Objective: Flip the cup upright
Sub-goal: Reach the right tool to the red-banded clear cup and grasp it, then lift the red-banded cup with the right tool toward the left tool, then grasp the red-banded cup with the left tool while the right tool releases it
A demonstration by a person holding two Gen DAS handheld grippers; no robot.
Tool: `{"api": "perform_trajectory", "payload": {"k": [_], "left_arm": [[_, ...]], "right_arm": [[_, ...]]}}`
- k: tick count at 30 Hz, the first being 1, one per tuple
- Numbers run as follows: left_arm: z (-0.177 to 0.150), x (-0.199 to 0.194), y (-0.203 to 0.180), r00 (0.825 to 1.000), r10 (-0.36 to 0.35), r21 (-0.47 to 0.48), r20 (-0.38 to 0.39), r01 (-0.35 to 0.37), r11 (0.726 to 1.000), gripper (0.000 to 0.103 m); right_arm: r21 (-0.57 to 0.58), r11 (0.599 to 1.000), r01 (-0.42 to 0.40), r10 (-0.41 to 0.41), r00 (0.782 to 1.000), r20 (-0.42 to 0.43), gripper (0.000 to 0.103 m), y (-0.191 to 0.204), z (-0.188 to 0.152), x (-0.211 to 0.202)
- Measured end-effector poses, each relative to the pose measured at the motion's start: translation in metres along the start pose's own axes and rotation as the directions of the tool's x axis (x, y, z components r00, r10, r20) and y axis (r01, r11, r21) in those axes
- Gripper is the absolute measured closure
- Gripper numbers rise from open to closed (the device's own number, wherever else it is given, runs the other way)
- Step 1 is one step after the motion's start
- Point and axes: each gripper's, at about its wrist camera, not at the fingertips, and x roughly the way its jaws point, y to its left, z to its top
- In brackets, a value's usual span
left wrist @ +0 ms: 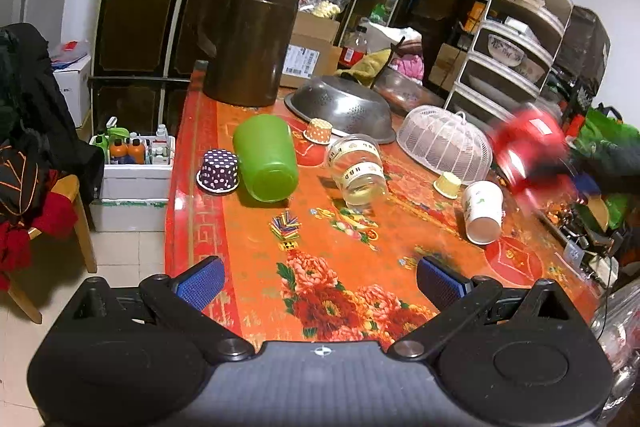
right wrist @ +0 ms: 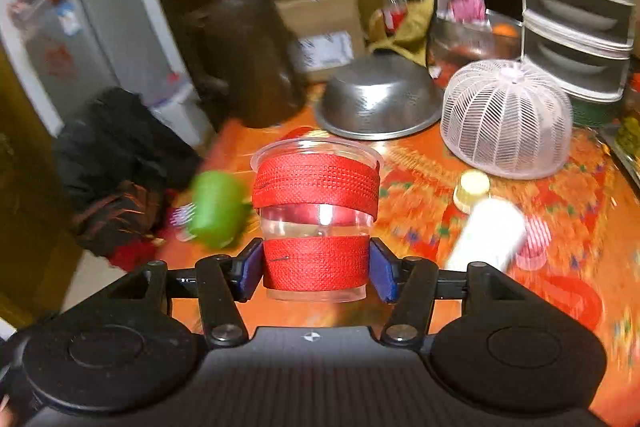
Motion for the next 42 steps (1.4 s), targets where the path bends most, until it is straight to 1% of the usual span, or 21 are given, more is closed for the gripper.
{"api": "perform_trajectory", "payload": {"k": [2, 3, 5, 7, 8, 10, 13, 15, 17, 19, 20, 23, 25, 29, 31, 33, 34, 37, 39, 41, 42], "left_arm": [[-0.006, -0.003, 0.001, 0.999, -0.04, -0.008, -0.011, 0.04, 0.999, 0.0], [-0.009, -0.003, 0.001, 0.998, -0.052, -0.016, -0.023, 0.052, 0.999, 0.0], [-0.016, 0.0, 0.002, 0.997, -0.053, -0.039, -0.054, 0.051, 0.998, 0.0], [-0.022, 0.003, 0.0, 0.995, -0.057, -0.035, -0.079, 0.054, 0.998, 0.0], [-0.026, 0.004, -0.002, 0.993, -0.069, -0.033, -0.099, 0.066, 0.997, 0.0], [-0.031, 0.005, -0.006, 0.987, -0.094, -0.032, -0.127, 0.091, 0.995, 0.0], [-0.036, 0.008, -0.01, 0.981, -0.109, -0.039, -0.162, 0.104, 0.994, 0.0], [-0.039, 0.01, -0.012, 0.974, -0.143, -0.064, -0.176, 0.133, 0.989, 0.0], [-0.039, 0.015, -0.017, 0.964, -0.172, -0.071, -0.205, 0.161, 0.984, 0.0], [-0.039, 0.021, -0.021, 0.95, -0.2, -0.088, -0.239, 0.184, 0.979, 0.0], [-0.038, 0.024, -0.022, 0.942, -0.225, -0.112, -0.251, 0.202, 0.973, 0.0], [-0.037, 0.033, -0.022, 0.909, -0.308, -0.217, -0.282, 0.252, 0.943, 0.001], [-0.032, 0.035, -0.029, 0.898, -0.336, -0.234, -0.283, 0.275, 0.932, 0.001], [-0.024, 0.046, -0.051, 0.883, -0.346, -0.224, -0.317, 0.285, 0.932, 0.001], [-0.023, 0.054, -0.061, 0.871, -0.349, -0.227, -0.345, 0.283, 0.932, 0.004], [-0.024, 0.063, -0.068, 0.859, -0.352, -0.239, -0.372, 0.278, 0.93, 0.004], [-0.024, 0.067, -0.069, 0.855, -0.351, -0.245, -0.381, 0.272, 0.93, 0.004], [-0.026, 0.076, -0.076, 0.854, -0.33, -0.247, -0.402, 0.246, 0.937, 0.004], [-0.028, 0.082, -0.078, 0.849, -0.322, -0.248, -0.419, 0.235, 0.94, 0.005], [-0.029, 0.086, -0.081, 0.851, -0.3, -0.237, -0.43, 0.214, 0.948, 0.006], [-0.03, 0.088, -0.083, 0.85, -0.296, -0.236, -0.437, 0.209, 0.949, 0.006]], "right_arm": [[0.017, 1.0, -0.013, 0.013, 0.999, -0.035, 0.046, 0.015, -0.037, -0.017], [0.046, 0.998, -0.034, 0.037, 0.997, -0.061, 0.046, 0.018, -0.057, -0.016], [0.104, 0.993, -0.055, 0.067, 0.991, -0.118, 0.047, 0.019, -0.088, -0.007], [0.128, 0.99, -0.052, 0.073, 0.984, -0.164, 0.047, 0.015, -0.101, 0.006], [0.133, 0.99, -0.045, 0.069, 0.982, -0.178, 0.047, 0.013, -0.105, 0.012], [0.138, 0.99, -0.034, 0.062, 0.977, -0.205, 0.047, 0.01, -0.106, 0.018], [0.15, 0.988, -0.028, 0.06, 0.975, -0.212, 0.047, 0.008, -0.106, 0.019], [0.155, 0.988, -0.026, 0.06, 0.973, -0.221, 0.047, 0.006, -0.107, 0.023], [0.154, 0.988, -0.029, 0.065, 0.97, -0.233, 0.047, 0.006, -0.108, 0.027], [0.16, 0.987, -0.031, 0.068, 0.97, -0.235, 0.047, 0.005, -0.112, 0.03], [0.159, 0.987, -0.033, 0.071, 0.969, -0.235, 0.047, 0.005, -0.116, 0.033], [0.168, 0.985, -0.046, 0.086, 0.967, -0.241, 0.047, 0.001, -0.117, 0.036], [0.175, 0.983, -0.054, 0.096, 0.964, -0.246, 0.047, -0.001, -0.117, 0.035], [0.183, 0.981, -0.064, 0.109, 0.963, -0.247, 0.046, -0.002, -0.115, 0.035], [0.188, 0.979, -0.072, 0.118, 0.962, -0.247, 0.046, -0.003, -0.115, 0.035], [0.199, 0.977, -0.081, 0.13, 0.96, -0.246, 0.046, -0.005, -0.116, 0.035], [0.203, 0.976, -0.085, 0.135, 0.96, -0.245, 0.046, -0.006, -0.116, 0.035], [0.217, 0.971, -0.104, 0.156, 0.958, -0.242, 0.046, -0.01, -0.117, 0.035], [0.227, 0.967, -0.117, 0.172, 0.955, -0.242, 0.046, -0.013, -0.117, 0.035], [0.238, 0.962, -0.131, 0.189, 0.951, -0.243, 0.046, -0.015, -0.118, 0.036], [0.243, 0.961, -0.135, 0.194, 0.951, -0.242, 0.046, -0.017, -0.118, 0.036]]}}
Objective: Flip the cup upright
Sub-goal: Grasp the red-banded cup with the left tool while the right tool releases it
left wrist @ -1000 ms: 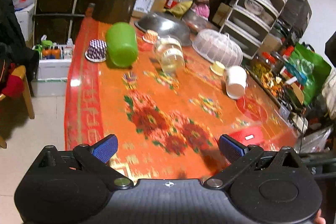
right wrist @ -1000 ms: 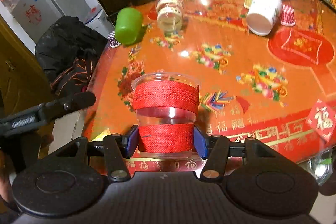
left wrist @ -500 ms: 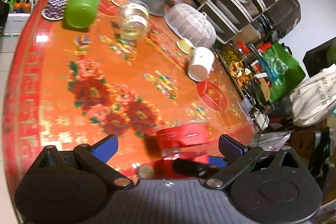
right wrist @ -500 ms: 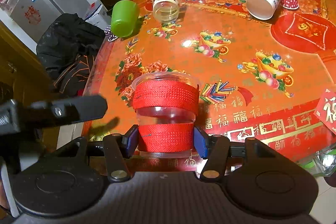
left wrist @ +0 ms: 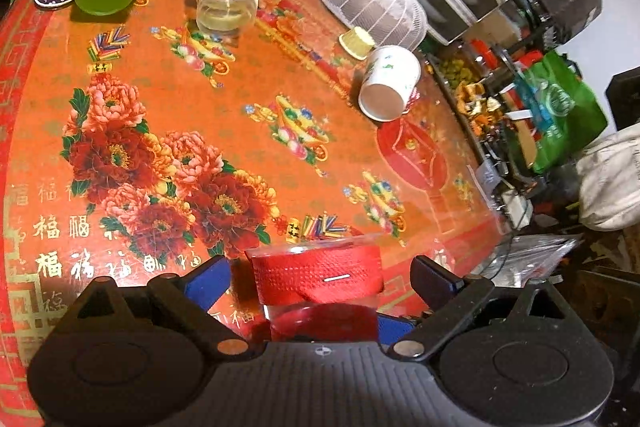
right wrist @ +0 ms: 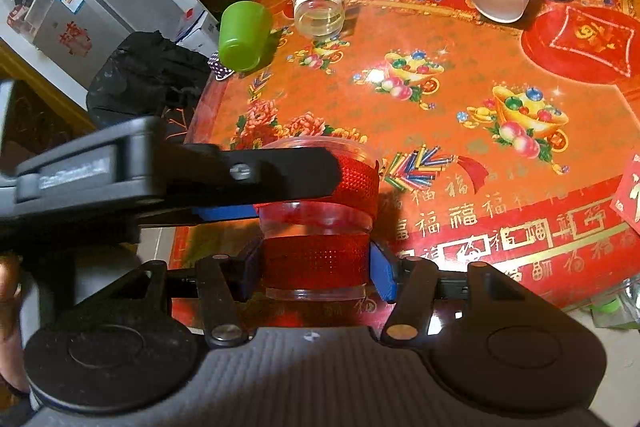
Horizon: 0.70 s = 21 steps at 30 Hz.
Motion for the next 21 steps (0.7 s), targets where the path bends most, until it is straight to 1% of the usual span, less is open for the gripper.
{"api": "perform_trajectory", "payload": {"k": [3, 5, 8, 11, 17, 20, 21], "left_arm": [[0.0, 0.005, -0.004, 1.0, 0.02, 0.008, -0.005, -0.02, 1.0, 0.006], [0.001, 0.007, -0.004, 0.999, 0.044, 0.003, 0.0, -0.044, 0.999, 0.011], [0.004, 0.01, -0.005, 0.998, 0.064, 0.006, 0.001, -0.064, 0.998, 0.014], [0.003, 0.013, -0.006, 0.997, 0.072, 0.012, -0.013, -0.072, 0.997, 0.02], [0.003, 0.014, -0.007, 0.997, 0.081, 0.009, -0.013, -0.081, 0.997, 0.026], [0.003, 0.015, -0.008, 0.997, 0.077, 0.013, -0.018, -0.077, 0.997, 0.027], [0.003, 0.016, -0.008, 0.997, 0.076, 0.012, -0.018, -0.076, 0.997, 0.027]], "right_arm": [[0.005, 1.0, -0.014, 0.014, 1.0, 0.001, 0.046, -0.002, -0.001, 0.0], [0.007, 1.0, -0.023, 0.023, 1.0, 0.002, 0.046, -0.004, -0.001, -0.001], [0.008, 0.999, -0.033, 0.033, 0.999, -0.001, 0.046, -0.006, -0.001, -0.001], [0.008, 0.999, -0.039, 0.039, 0.999, -0.002, 0.046, -0.006, 0.0, -0.001], [0.01, 0.999, -0.049, 0.049, 0.999, 0.002, 0.045, -0.008, -0.002, -0.003], [-0.003, 0.999, -0.042, 0.042, 0.999, 0.004, 0.042, -0.008, -0.003, -0.005], [-0.012, 0.999, -0.039, 0.039, 0.999, 0.005, 0.038, -0.008, -0.004, -0.007]]}}
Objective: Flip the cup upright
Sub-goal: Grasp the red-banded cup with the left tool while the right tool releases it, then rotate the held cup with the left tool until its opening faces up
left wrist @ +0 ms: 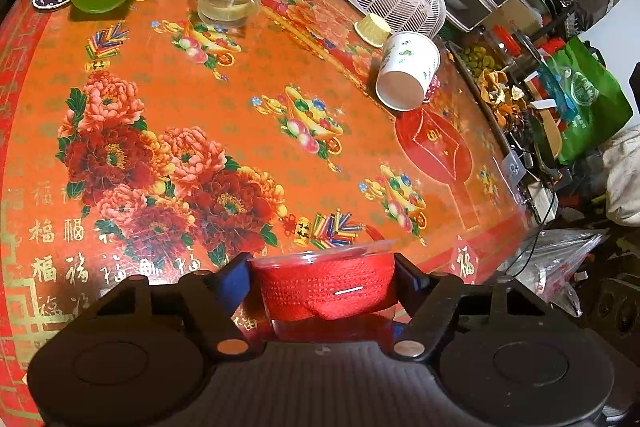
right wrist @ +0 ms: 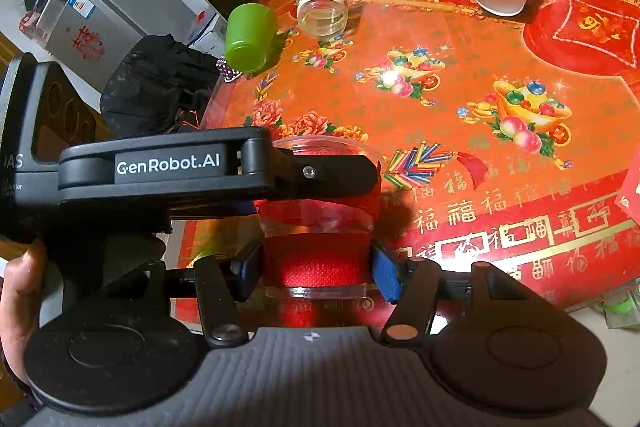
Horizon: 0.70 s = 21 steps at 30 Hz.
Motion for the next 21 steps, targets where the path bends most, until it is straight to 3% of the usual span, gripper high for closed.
{"api": "perform_trajectory", "payload": {"k": [2, 4, 11, 15, 21], "left_arm": [[0.001, 0.0, 0.001, 1.0, -0.003, -0.004, 0.0, 0.003, 1.0, 0.028], [0.002, -0.001, 0.003, 1.0, 0.003, -0.006, 0.005, -0.003, 1.0, 0.028], [0.006, -0.005, 0.002, 1.0, -0.009, 0.022, 0.014, 0.009, 1.0, 0.028], [0.01, -0.006, 0.004, 0.999, -0.018, 0.029, 0.028, 0.017, 0.999, 0.029], [0.009, -0.038, -0.01, 0.983, -0.006, 0.149, 0.182, -0.022, 0.989, 0.029]], "right_arm": [[-0.024, 1.0, -0.016, 0.016, 1.0, 0.026, 0.031, -0.003, -0.001, -0.011], [-0.034, 0.999, -0.032, 0.034, 0.997, 0.066, 0.017, -0.01, -0.001, -0.025], [0.08, 0.996, -0.036, 0.017, 0.972, 0.233, 0.014, -0.051, -0.009, -0.061], [0.095, 0.995, 0.016, -0.046, 0.946, 0.321, 0.009, -0.058, -0.016, -0.069], [0.096, 0.995, 0.006, -0.042, 0.926, 0.375, 0.005, -0.059, -0.02, -0.068]]}}
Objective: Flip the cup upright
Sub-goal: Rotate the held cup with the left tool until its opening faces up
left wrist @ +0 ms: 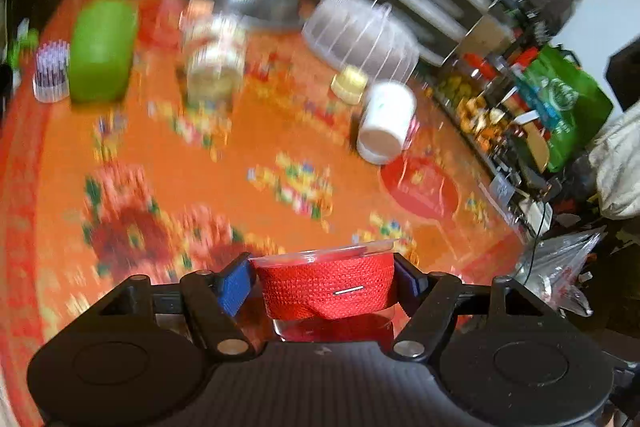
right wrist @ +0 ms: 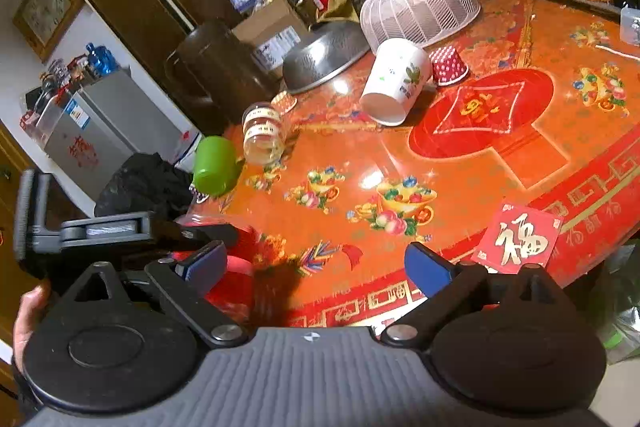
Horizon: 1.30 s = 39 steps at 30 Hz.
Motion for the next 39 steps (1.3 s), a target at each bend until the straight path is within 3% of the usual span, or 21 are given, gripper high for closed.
{"api": "perform_trajectory", "payload": {"k": [2, 4, 6, 7, 8, 9, 17, 22, 26, 30, 32, 39], "left_arm": [[-0.001, -0.016, -0.008, 0.995, 0.019, 0.069, 0.094, -0.026, 0.997, 0.029], [-0.003, -0.03, -0.019, 0.976, 0.056, 0.154, 0.209, -0.09, 0.984, 0.029], [-0.014, -0.044, -0.034, 0.907, 0.105, 0.266, 0.408, -0.229, 0.936, 0.028], [-0.02, -0.048, -0.04, 0.859, 0.135, 0.294, 0.494, -0.311, 0.904, 0.028], [-0.022, -0.05, -0.044, 0.825, 0.159, 0.292, 0.542, -0.362, 0.885, 0.028], [-0.024, -0.051, -0.044, 0.811, 0.156, 0.288, 0.564, -0.37, 0.883, 0.028], [-0.037, -0.057, -0.048, 0.789, 0.106, 0.289, 0.605, -0.342, 0.894, 0.028], [-0.062, -0.062, -0.052, 0.737, 0.113, 0.251, 0.666, -0.365, 0.896, 0.028], [-0.09, -0.055, -0.054, 0.66, 0.125, 0.22, 0.741, -0.414, 0.883, 0.028], [-0.11, -0.042, -0.055, 0.594, 0.145, 0.193, 0.791, -0.468, 0.863, 0.028], [-0.116, -0.036, -0.055, 0.576, 0.151, 0.185, 0.804, -0.482, 0.856, 0.028], [-0.138, -0.02, -0.046, 0.557, 0.157, 0.183, 0.816, -0.506, 0.843, 0.028]], "right_arm": [[-0.018, 1.0, 0.009, -0.009, 1.0, 0.013, 0.005, 0.002, -0.001, 0.002], [-0.036, 0.999, 0.018, -0.016, 0.999, 0.038, 0.004, 0.005, -0.002, 0.001], [-0.05, 0.998, 0.024, -0.021, 0.998, 0.065, 0.004, 0.006, -0.003, 0.0], [-0.051, 0.998, 0.021, -0.017, 0.997, 0.074, 0.004, 0.006, -0.004, 0.0], [-0.045, 0.999, 0.015, -0.011, 0.997, 0.081, 0.004, 0.006, -0.005, 0.001], [-0.038, 0.999, 0.008, -0.005, 0.996, 0.085, 0.004, 0.005, -0.006, 0.001], [-0.009, 1.0, 0.002, -0.001, 0.995, 0.104, 0.004, 0.0, -0.016, -0.006], [0.003, 1.0, -0.007, 0.007, 0.993, 0.118, 0.004, -0.003, -0.025, -0.014], [0.0, 1.0, -0.014, 0.014, 0.992, 0.129, 0.004, -0.001, -0.034, -0.021], [-0.037, 0.999, 0.009, -0.003, 0.988, 0.153, 0.004, 0.005, -0.042, -0.026], [-0.048, 0.999, 0.023, -0.015, 0.985, 0.174, 0.003, 0.006, -0.044, -0.028], [-0.083, 0.995, 0.06, -0.04, 0.972, 0.23, 0.003, 0.011, -0.051, -0.028]]}}
